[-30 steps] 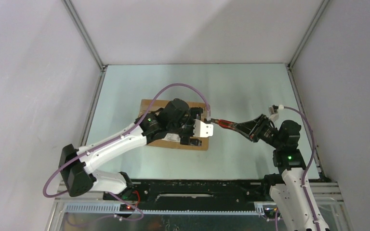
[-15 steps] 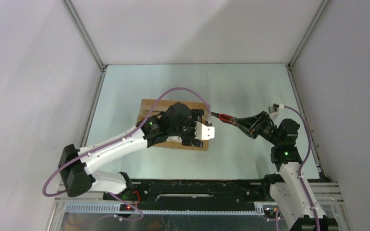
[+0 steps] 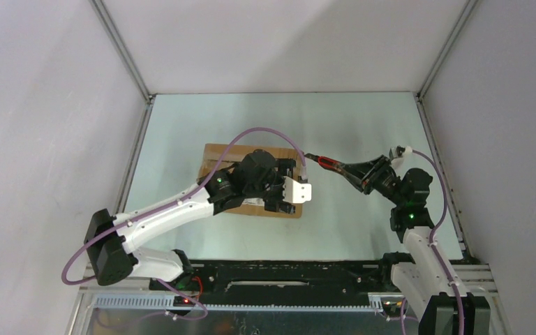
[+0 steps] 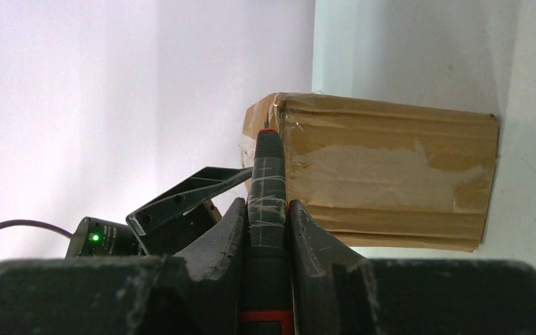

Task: Unpack the express box
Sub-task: Cut the express box at the center of the board.

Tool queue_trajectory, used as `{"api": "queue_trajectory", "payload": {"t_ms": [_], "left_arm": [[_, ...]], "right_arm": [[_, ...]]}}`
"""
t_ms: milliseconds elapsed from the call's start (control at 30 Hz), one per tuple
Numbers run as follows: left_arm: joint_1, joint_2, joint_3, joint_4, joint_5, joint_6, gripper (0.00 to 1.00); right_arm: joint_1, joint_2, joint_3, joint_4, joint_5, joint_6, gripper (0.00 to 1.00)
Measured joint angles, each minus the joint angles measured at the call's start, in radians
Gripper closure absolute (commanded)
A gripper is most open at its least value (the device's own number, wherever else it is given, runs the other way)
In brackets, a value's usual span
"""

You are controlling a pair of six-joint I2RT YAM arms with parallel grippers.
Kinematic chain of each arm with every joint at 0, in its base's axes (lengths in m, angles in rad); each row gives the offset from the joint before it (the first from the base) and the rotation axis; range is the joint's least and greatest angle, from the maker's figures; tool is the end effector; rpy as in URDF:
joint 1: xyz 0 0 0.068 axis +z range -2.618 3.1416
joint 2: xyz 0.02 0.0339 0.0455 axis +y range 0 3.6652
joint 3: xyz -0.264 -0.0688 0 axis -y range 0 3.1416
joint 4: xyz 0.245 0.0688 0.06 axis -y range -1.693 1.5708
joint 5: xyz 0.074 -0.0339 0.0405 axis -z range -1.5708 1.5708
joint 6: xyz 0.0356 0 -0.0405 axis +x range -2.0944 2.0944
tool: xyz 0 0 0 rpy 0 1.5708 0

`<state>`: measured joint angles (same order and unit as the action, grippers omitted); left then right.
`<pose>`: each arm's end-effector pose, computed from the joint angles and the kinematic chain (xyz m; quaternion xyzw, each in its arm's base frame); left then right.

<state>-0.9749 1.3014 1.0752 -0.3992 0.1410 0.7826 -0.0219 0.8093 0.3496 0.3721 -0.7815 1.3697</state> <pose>0.1589 -0.2433 0.3075 0.7043 0.5420 -0.1060 0.4460 0.1834 0.0211 0.2410 0.2396 0.6882 0.6092 0.3128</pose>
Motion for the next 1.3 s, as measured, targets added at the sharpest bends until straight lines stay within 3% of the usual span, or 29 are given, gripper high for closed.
{"api": "queue_trajectory", "payload": {"t_ms": [600,967,1300], "left_arm": [[-0.002,0.0,0.0,0.009,0.0,-0.007,0.03],[-0.005,0.0,0.0,0.016,0.002,-0.006,0.03],[-0.006,0.001,0.0,0.016,0.018,-0.005,0.03]], "right_arm": [[0.051,0.036,-0.008,0.004,0.037,-0.015,1.0],[0.043,0.08,-0.092,0.199,0.005,0.109,1.0],[0.048,0.042,-0.12,0.214,-0.004,0.119,1.0]]}}
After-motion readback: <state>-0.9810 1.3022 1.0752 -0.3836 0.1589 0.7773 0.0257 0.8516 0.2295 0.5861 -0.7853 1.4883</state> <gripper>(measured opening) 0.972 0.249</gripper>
